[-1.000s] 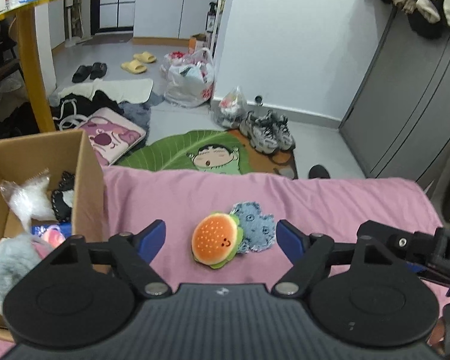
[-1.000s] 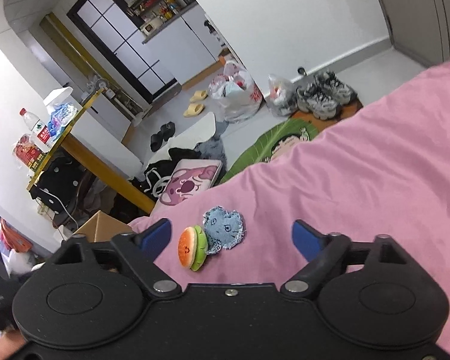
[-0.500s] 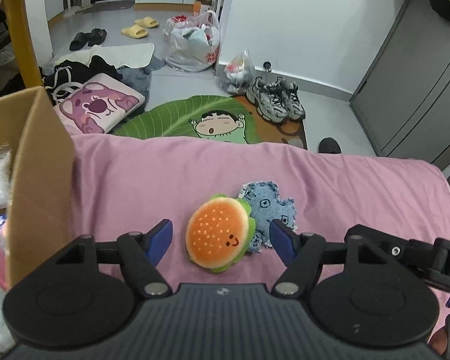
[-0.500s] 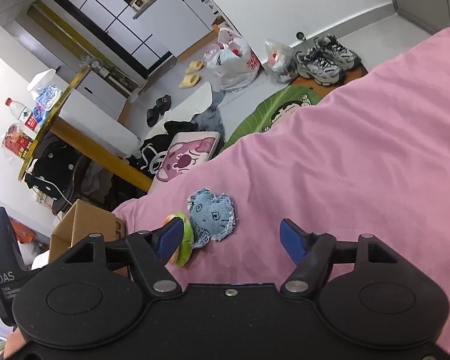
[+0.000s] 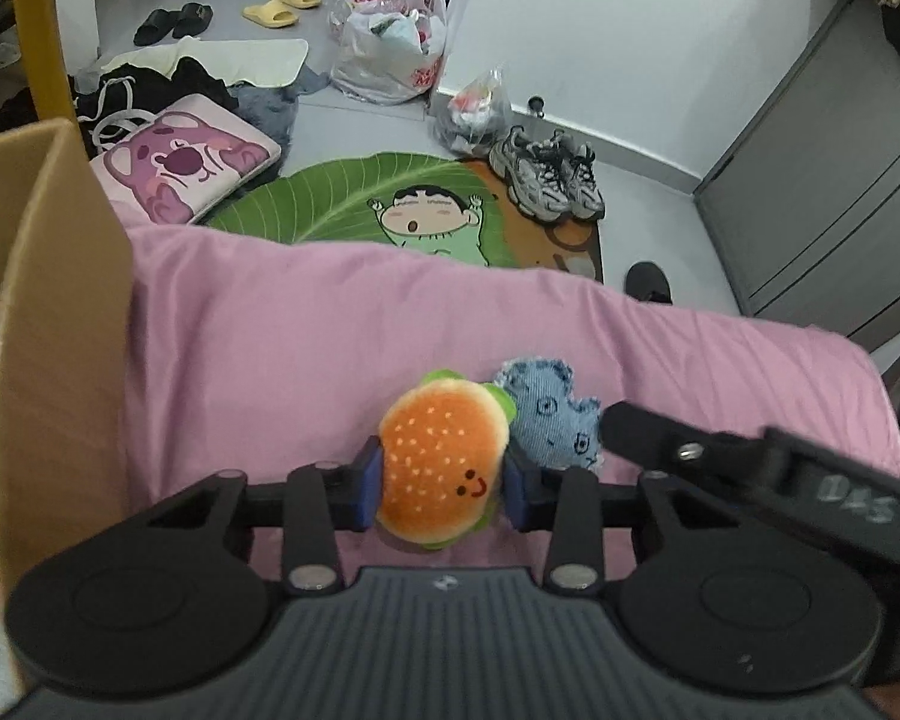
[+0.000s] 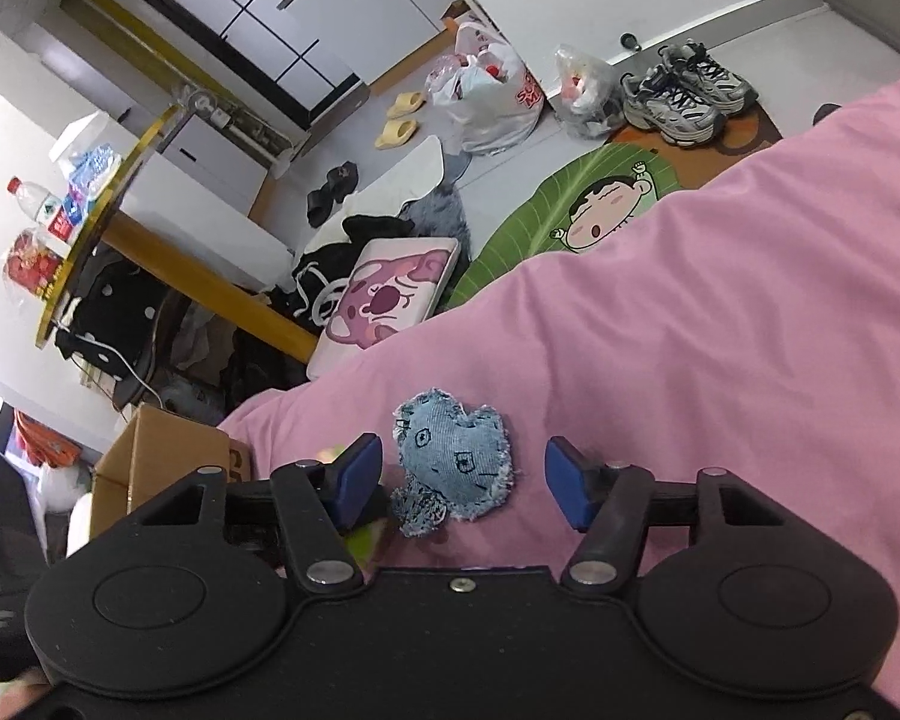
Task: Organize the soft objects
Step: 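Grasp the burger plush with the left tool while the right tool grasps the blue denim plush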
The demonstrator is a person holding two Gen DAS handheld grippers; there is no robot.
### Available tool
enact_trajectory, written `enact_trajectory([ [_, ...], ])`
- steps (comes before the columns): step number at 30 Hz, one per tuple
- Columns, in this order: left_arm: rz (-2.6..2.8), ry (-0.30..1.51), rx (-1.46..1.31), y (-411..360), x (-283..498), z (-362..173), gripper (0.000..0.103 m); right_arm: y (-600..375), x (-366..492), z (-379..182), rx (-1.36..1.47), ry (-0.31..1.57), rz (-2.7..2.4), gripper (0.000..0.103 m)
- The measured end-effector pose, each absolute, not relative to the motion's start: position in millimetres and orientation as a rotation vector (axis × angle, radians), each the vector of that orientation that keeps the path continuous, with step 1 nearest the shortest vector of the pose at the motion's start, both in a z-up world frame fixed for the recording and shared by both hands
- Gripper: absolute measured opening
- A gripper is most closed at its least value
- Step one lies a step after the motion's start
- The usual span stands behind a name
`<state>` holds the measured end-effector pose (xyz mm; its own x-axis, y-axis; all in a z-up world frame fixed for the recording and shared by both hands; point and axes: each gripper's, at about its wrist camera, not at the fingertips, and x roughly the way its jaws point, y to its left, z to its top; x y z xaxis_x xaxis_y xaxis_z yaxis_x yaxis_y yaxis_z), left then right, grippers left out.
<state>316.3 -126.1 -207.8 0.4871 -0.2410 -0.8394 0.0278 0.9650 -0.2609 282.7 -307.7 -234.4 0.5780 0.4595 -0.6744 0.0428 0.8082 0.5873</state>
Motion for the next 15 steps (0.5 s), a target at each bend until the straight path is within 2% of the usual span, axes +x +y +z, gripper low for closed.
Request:
enact_trajectory([
  [12,-0.166,0.981,-0.259,-106.0,312.6,-183.6,0.038,-282.0,298.1,-244.8,0.529,0.983,0.236,0.058],
  [13,-0.166,0.976,-0.263,-104.2,312.4,-182.7,0.038,-279.9,298.3,-243.5,0.510,0.982,0.227,0.050],
  [14,-0.166,0.972,-0.268,-102.6,311.7,-182.2,0.038,-277.6,299.4,-241.9,0.482,0.988,0.212,0.038],
  [15,-0.167,0.968,-0.272,-100.8,311.2,-181.9,0.038,-276.5,299.2,-240.3,0.469,0.993,0.210,0.037],
])
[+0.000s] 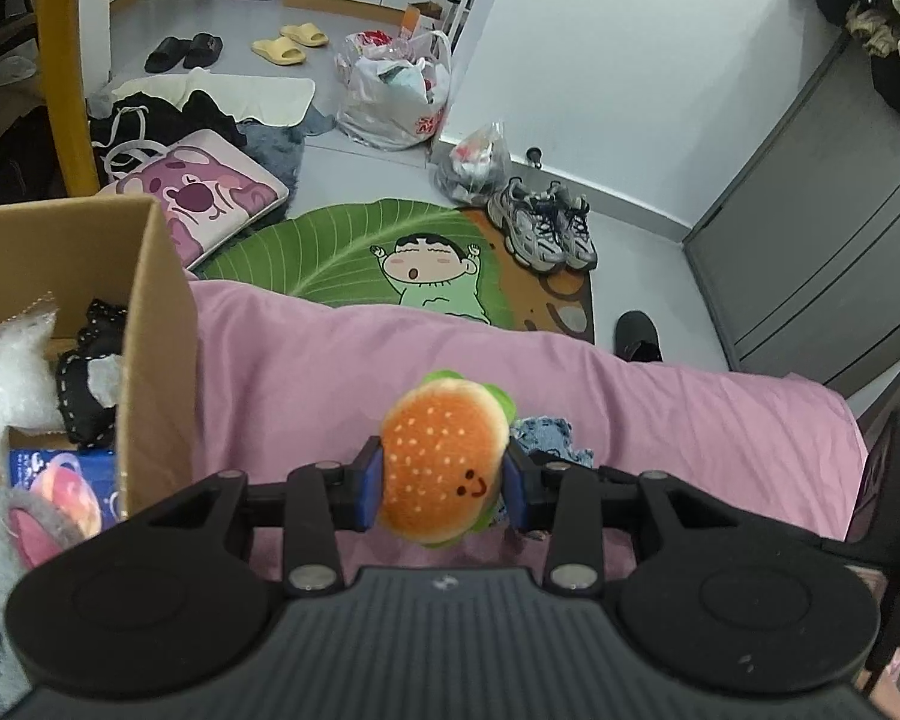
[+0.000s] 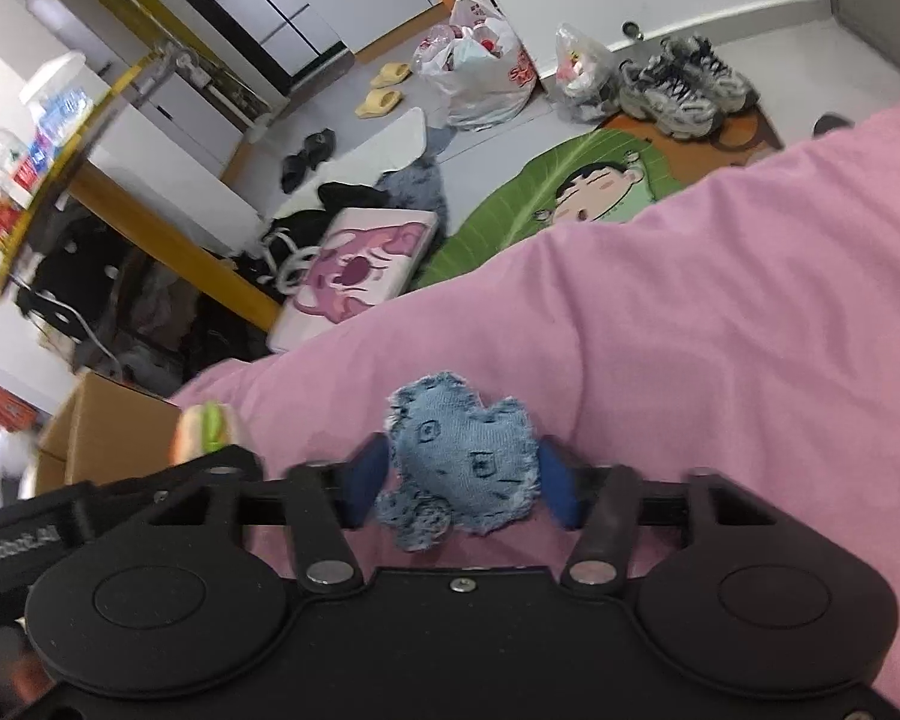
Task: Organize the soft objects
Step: 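Grasp the burger plush with the left tool while the right tool grasps the blue denim plush, then carry the burger plush with the left tool into the box and release it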
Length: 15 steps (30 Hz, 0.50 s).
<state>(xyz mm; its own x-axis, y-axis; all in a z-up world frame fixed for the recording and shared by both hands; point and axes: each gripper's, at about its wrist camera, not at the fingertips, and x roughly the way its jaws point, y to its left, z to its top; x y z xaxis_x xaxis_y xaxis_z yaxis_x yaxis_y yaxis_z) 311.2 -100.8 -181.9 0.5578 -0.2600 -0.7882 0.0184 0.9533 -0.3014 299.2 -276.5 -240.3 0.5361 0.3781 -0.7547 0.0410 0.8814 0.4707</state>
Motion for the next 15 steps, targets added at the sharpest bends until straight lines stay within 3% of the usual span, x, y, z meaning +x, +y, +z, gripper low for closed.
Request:
enact_trajectory([
  [2,-0.169,0.953,-0.263,-98.6,310.0,-180.7,0.038,-276.3,295.0,-234.3,0.483,0.995,0.215,0.024],
  [5,-0.166,0.920,-0.237,-95.0,308.7,-177.1,0.038,-276.4,282.1,-221.2,0.455,0.964,0.221,0.017],
  [15,-0.192,0.875,-0.253,-91.1,292.5,-160.7,0.038,-276.3,246.2,-189.8,0.427,0.905,0.184,0.015],
])
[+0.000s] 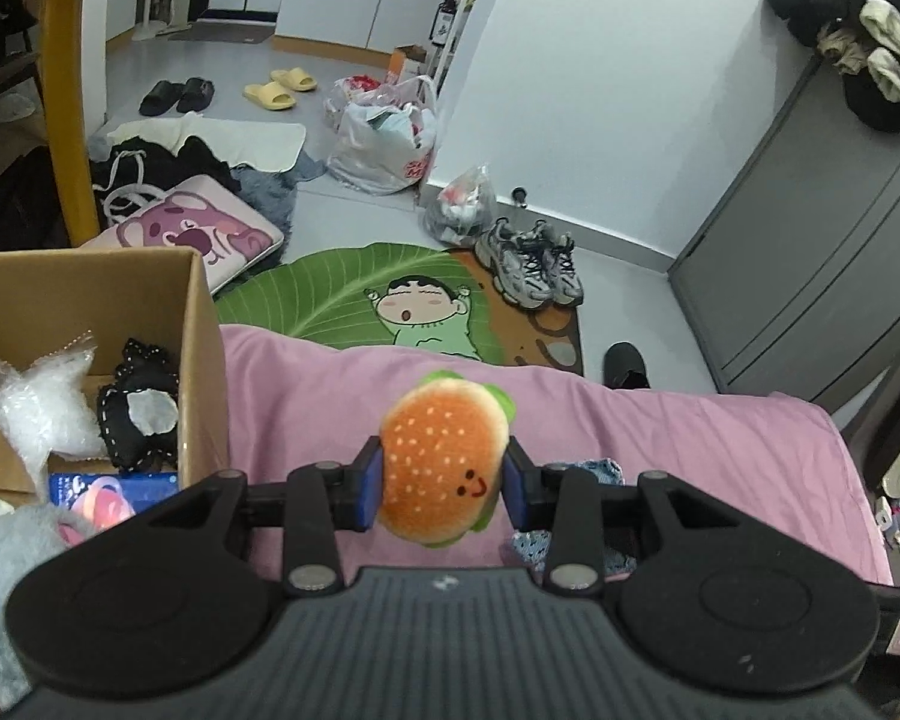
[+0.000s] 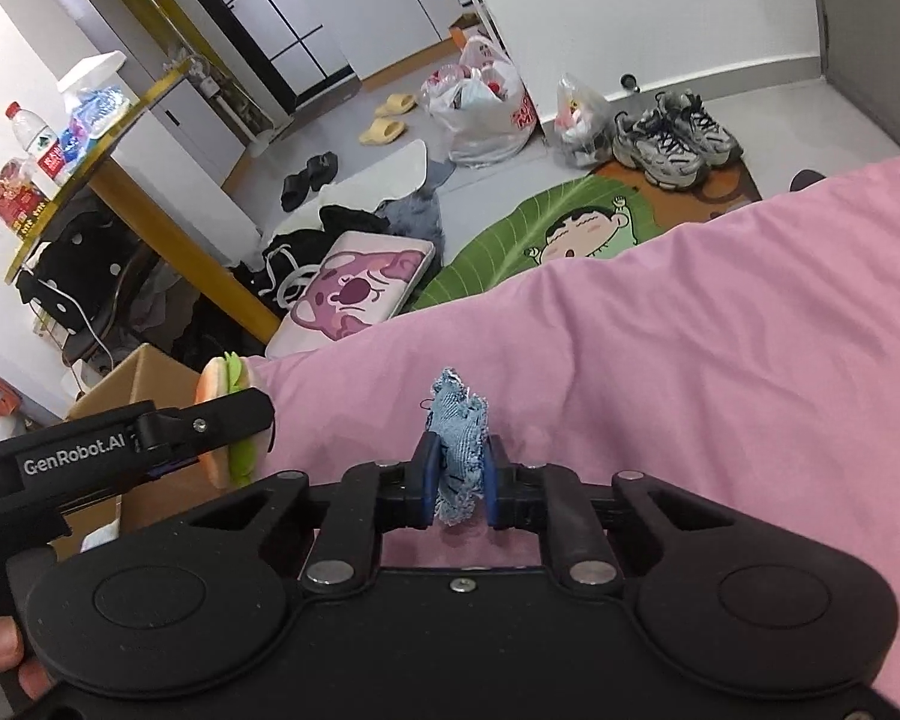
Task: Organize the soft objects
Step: 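Carry the burger plush with the left tool into the box and release it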
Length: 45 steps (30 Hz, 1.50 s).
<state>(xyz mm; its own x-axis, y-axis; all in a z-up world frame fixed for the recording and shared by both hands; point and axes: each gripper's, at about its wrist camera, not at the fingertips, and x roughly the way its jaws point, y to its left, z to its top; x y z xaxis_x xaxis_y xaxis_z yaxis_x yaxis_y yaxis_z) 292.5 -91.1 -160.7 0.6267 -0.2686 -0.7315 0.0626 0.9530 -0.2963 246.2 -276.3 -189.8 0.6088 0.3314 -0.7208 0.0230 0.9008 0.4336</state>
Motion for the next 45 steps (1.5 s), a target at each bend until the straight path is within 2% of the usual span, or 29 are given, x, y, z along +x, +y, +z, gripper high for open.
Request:
enact_trajectory([
  [26,-0.258,0.795,-0.179,-62.1,221.4,-106.4,0.038,-254.5,190.7,-126.1,0.406,0.741,0.197,0.015],
  [45,-0.196,0.752,-0.167,3.7,208.5,-84.7,0.039,-215.2,192.0,-108.5,0.454,0.698,0.269,0.015],
])
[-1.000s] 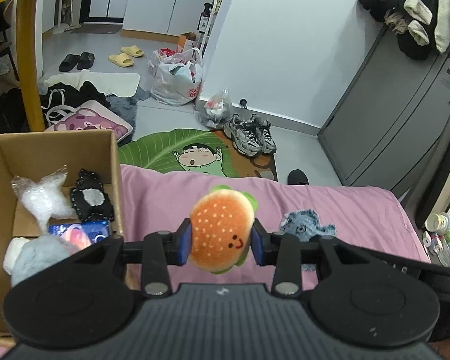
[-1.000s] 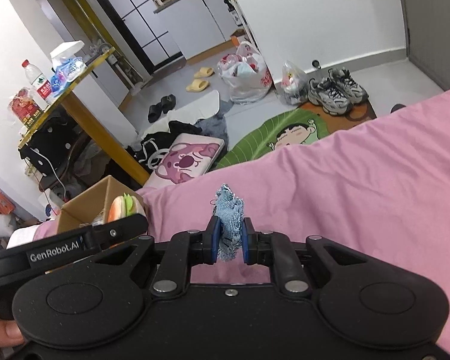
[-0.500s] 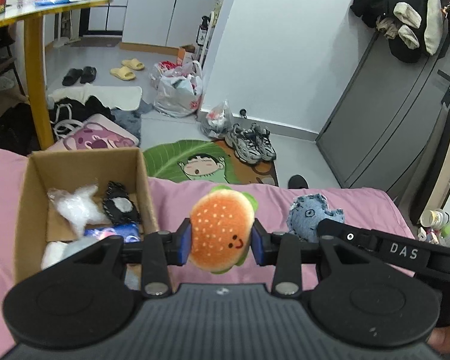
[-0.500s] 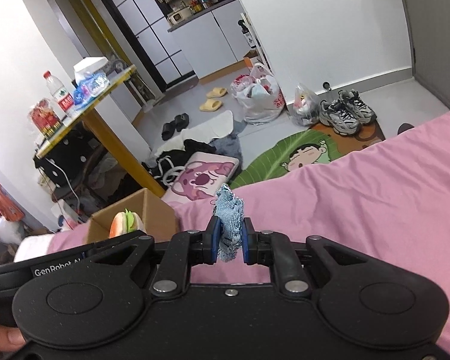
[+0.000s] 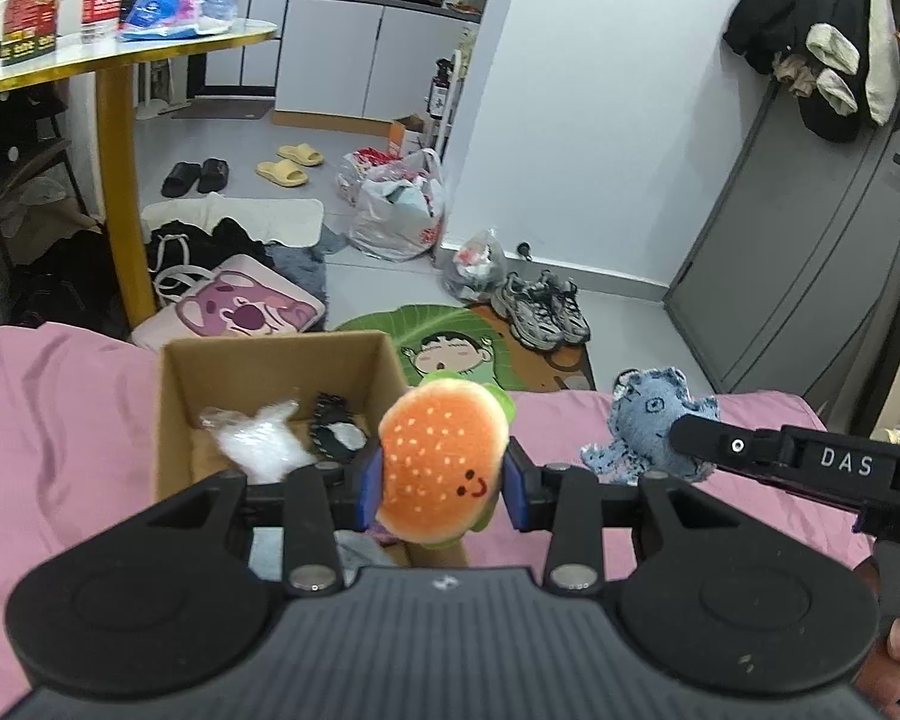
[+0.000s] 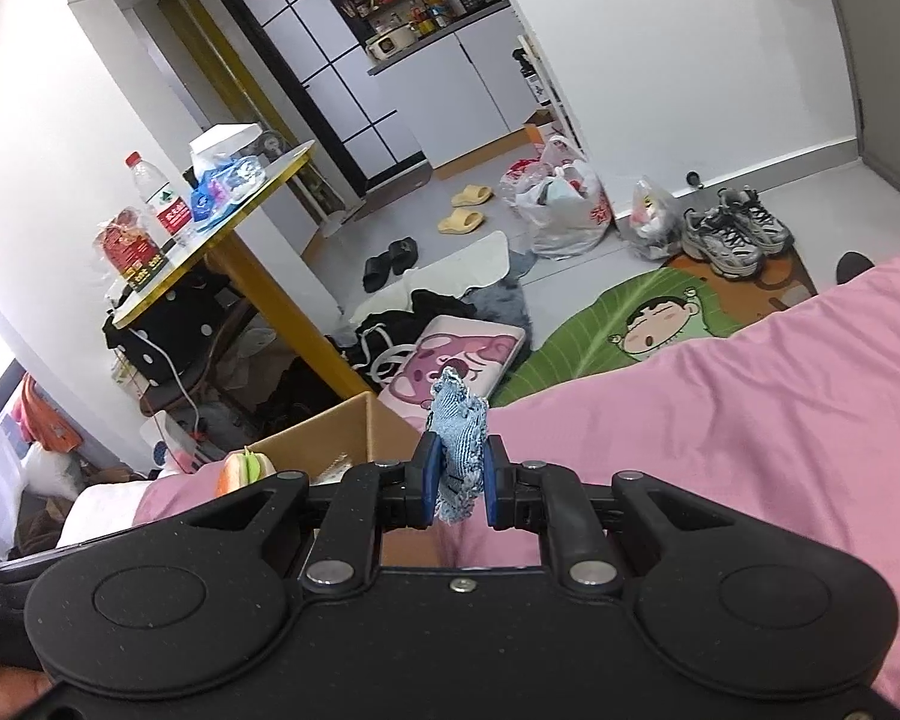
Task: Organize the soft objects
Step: 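Carry the burger plush with the left tool into the box and release it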
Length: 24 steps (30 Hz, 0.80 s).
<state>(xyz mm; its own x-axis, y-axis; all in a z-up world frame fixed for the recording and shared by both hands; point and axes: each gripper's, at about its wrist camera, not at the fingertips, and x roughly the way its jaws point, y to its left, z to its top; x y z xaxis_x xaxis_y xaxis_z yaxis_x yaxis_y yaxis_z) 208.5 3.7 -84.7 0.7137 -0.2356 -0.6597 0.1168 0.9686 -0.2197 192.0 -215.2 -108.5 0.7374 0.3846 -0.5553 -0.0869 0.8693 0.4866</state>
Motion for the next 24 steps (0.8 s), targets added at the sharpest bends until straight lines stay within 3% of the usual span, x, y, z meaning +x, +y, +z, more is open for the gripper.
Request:
enact_trajectory([
  [24,-0.043,0.831,-0.150,65.0,214.9,-118.4,0.040,-167.4,202.0,-124.0,0.511,0.758,0.372,0.015],
])
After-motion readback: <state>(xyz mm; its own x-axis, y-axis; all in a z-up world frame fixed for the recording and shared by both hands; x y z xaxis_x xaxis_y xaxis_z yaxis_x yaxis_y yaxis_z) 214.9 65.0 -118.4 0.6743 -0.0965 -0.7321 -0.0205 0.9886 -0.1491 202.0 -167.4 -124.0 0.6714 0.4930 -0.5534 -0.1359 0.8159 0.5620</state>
